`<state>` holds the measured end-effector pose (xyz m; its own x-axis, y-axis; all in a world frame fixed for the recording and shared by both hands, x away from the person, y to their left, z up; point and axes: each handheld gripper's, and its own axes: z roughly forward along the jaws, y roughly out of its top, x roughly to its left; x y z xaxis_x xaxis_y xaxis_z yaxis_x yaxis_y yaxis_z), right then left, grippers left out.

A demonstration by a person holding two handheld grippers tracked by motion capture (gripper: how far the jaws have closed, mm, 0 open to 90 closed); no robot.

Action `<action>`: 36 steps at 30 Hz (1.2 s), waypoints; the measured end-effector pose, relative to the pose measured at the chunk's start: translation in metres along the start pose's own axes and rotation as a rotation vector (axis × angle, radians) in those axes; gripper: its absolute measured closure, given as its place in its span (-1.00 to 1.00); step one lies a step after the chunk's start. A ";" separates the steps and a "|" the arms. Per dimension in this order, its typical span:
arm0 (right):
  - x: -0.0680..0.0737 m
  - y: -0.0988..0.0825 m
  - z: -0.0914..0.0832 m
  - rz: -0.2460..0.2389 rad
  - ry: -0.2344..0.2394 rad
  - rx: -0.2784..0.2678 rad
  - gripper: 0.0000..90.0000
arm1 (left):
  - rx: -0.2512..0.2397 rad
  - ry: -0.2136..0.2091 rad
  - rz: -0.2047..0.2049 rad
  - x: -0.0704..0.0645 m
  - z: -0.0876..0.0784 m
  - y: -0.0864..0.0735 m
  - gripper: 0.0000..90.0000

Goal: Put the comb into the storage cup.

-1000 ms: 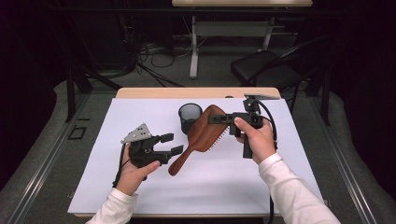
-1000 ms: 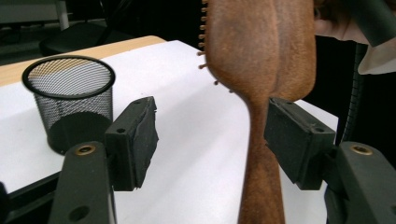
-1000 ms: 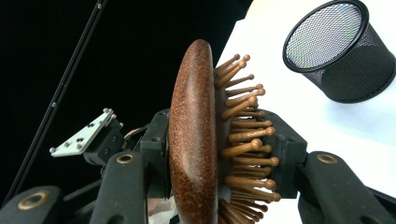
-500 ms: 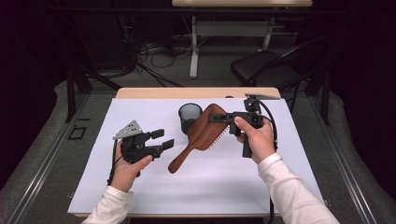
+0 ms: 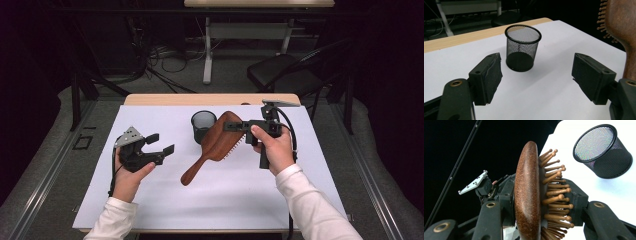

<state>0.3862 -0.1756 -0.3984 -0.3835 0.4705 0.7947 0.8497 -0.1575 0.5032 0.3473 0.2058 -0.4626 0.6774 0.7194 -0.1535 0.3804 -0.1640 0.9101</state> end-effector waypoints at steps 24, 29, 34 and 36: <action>-0.001 0.000 -0.001 -0.001 -0.006 -0.033 0.14 | -0.008 0.050 -0.063 0.018 -0.005 -0.005 -0.65; -0.001 0.001 -0.002 -0.003 -0.013 -0.036 0.14 | -0.016 0.056 -0.073 0.021 -0.007 -0.005 -0.65; -0.002 0.001 -0.002 -0.001 -0.013 -0.035 0.14 | -0.025 0.076 -0.073 0.023 -0.009 -0.006 -0.65; -0.001 0.001 -0.002 -0.001 -0.013 -0.035 0.14 | -0.029 0.085 -0.067 0.024 -0.010 -0.007 -0.65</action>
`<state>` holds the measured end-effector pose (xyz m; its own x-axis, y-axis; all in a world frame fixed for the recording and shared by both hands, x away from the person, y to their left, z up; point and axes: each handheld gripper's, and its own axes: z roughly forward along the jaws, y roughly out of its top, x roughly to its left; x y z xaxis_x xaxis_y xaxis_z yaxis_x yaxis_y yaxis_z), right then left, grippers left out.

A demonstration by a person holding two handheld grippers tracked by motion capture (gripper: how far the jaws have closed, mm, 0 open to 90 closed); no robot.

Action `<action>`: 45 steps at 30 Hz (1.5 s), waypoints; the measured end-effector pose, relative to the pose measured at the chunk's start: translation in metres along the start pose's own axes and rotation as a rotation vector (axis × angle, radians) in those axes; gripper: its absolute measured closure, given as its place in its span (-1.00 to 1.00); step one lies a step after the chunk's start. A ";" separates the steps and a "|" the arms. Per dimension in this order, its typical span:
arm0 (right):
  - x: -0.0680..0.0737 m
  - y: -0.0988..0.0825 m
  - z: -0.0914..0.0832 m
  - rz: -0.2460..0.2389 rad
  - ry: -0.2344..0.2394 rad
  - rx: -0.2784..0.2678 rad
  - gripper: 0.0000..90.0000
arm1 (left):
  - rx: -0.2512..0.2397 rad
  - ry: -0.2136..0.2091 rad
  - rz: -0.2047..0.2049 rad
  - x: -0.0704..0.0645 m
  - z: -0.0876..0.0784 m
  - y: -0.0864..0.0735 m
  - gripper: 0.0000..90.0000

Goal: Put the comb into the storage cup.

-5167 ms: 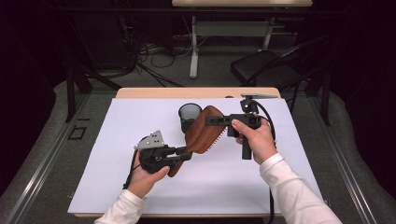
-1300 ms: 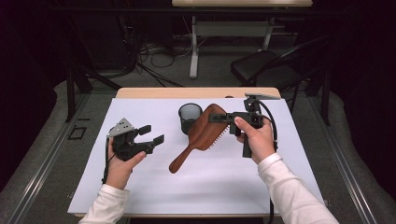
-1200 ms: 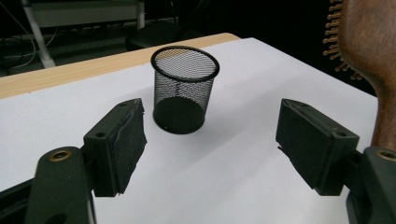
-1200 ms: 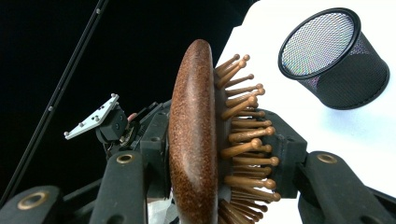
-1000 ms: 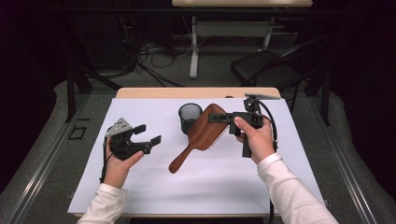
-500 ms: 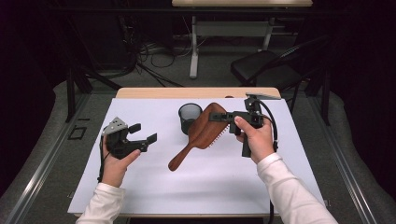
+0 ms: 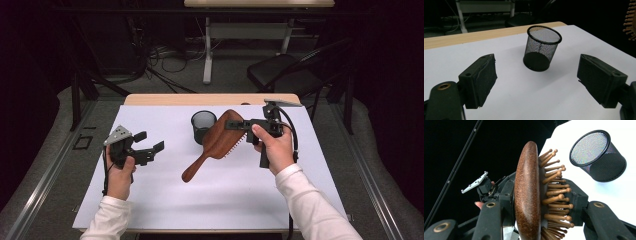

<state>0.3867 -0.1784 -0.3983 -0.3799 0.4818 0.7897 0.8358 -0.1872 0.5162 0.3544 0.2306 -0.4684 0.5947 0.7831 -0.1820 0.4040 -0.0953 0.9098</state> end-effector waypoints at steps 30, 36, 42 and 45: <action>0.000 0.003 -0.002 -0.003 -0.019 -0.036 0.14 | 0.037 0.120 0.027 0.002 -0.003 -0.004 -0.65; 0.001 0.003 -0.002 -0.002 -0.021 -0.039 0.14 | 0.032 0.119 0.021 0.002 -0.003 -0.004 -0.65; 0.001 0.005 -0.002 -0.007 -0.026 -0.047 0.14 | 0.031 0.119 0.018 0.003 -0.004 -0.004 -0.65; 0.001 0.006 -0.003 -0.004 -0.030 -0.048 0.14 | 0.031 0.119 0.016 0.004 -0.004 -0.004 -0.65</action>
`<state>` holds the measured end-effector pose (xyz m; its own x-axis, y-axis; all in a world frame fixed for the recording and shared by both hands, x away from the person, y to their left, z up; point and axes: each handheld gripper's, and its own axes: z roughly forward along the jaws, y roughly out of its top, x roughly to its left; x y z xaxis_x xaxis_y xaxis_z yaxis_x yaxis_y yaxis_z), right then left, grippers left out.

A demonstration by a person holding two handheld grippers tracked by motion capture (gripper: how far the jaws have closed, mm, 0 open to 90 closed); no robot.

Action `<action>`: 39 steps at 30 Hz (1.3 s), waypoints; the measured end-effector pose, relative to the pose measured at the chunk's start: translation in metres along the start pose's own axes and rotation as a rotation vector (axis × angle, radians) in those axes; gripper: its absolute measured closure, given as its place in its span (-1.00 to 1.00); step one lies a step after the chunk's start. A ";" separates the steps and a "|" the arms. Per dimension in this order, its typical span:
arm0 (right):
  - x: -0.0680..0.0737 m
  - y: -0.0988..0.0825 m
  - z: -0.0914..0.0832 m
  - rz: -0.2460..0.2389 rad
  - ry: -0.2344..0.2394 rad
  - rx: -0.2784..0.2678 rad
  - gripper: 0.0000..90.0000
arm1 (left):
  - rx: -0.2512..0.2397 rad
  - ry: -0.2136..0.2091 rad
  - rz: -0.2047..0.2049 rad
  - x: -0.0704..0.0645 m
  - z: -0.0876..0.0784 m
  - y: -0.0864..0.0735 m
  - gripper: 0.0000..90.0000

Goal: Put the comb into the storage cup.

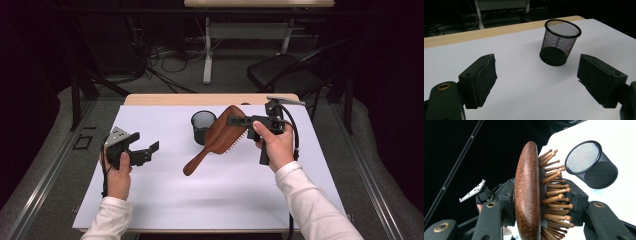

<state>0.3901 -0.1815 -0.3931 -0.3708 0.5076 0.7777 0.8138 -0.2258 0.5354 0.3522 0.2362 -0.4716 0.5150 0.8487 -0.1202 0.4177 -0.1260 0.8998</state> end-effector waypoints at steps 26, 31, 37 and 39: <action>0.007 0.039 -0.004 0.006 -0.079 -0.090 0.14 | -0.003 -0.005 -0.011 0.001 0.001 -0.001 -0.65; 0.007 0.045 -0.005 0.012 -0.091 -0.107 0.13 | -0.002 -0.004 -0.017 0.002 0.001 -0.001 -0.65; 0.007 0.054 -0.006 0.021 -0.115 -0.128 0.13 | -0.003 -0.005 -0.020 0.002 0.001 -0.001 -0.65; 0.008 0.057 -0.006 0.026 -0.119 -0.134 0.13 | -0.001 -0.005 -0.022 0.003 0.001 -0.001 -0.65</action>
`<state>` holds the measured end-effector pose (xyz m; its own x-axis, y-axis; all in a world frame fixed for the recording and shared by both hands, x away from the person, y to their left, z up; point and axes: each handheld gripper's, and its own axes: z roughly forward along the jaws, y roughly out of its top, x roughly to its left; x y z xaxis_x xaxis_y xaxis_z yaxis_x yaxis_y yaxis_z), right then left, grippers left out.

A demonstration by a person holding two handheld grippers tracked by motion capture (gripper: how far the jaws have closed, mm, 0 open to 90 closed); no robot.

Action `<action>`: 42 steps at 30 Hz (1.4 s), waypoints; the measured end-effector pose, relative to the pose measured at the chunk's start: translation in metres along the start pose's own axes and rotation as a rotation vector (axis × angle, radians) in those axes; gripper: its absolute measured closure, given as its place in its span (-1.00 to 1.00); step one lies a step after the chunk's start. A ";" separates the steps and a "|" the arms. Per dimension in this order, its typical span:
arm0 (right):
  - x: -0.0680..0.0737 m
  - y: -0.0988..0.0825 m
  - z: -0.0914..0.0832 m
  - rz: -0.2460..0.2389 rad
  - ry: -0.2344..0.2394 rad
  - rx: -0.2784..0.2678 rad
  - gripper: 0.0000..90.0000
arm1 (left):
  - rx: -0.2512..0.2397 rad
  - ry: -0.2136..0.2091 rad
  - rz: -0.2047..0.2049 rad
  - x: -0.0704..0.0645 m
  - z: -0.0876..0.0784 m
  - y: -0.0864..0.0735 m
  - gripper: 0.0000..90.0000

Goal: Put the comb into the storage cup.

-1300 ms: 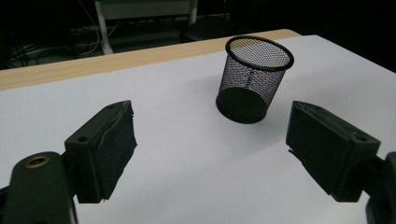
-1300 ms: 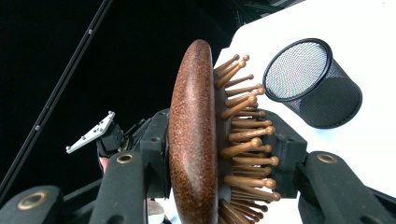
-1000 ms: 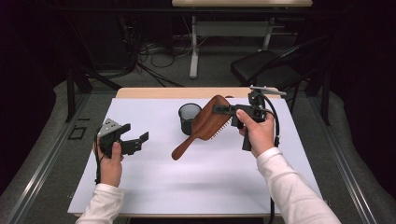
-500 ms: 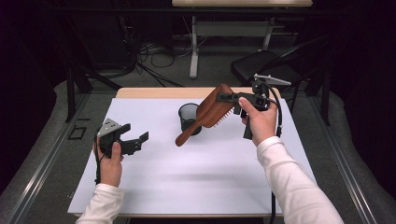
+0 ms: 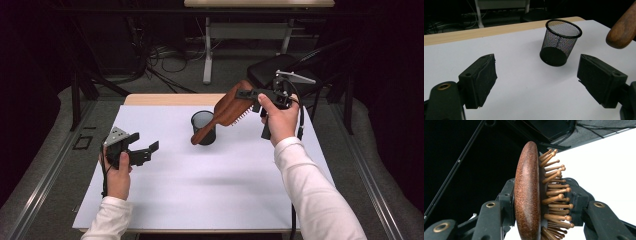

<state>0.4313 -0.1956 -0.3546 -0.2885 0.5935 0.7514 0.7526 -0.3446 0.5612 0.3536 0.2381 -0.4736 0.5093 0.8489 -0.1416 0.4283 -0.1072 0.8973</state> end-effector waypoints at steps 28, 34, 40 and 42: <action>0.003 0.020 0.022 -0.012 -0.157 -0.171 0.13 | 0.001 -0.001 -0.006 0.002 0.002 -0.001 -0.65; 0.002 0.020 0.026 -0.023 -0.196 -0.182 0.13 | 0.003 -0.003 -0.003 0.002 0.002 -0.001 -0.65; 0.002 0.017 0.032 -0.041 -0.215 -0.196 0.13 | 0.005 -0.003 -0.002 0.002 0.003 -0.001 -0.65; 0.003 0.016 0.034 -0.042 -0.218 -0.202 0.13 | 0.005 -0.002 -0.002 0.002 0.003 -0.001 -0.65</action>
<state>0.4625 -0.1749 -0.3552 -0.1664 0.7451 0.6459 0.6035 -0.4410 0.6643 0.3559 0.2385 -0.4763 0.5098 0.8481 -0.1442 0.4333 -0.1083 0.8947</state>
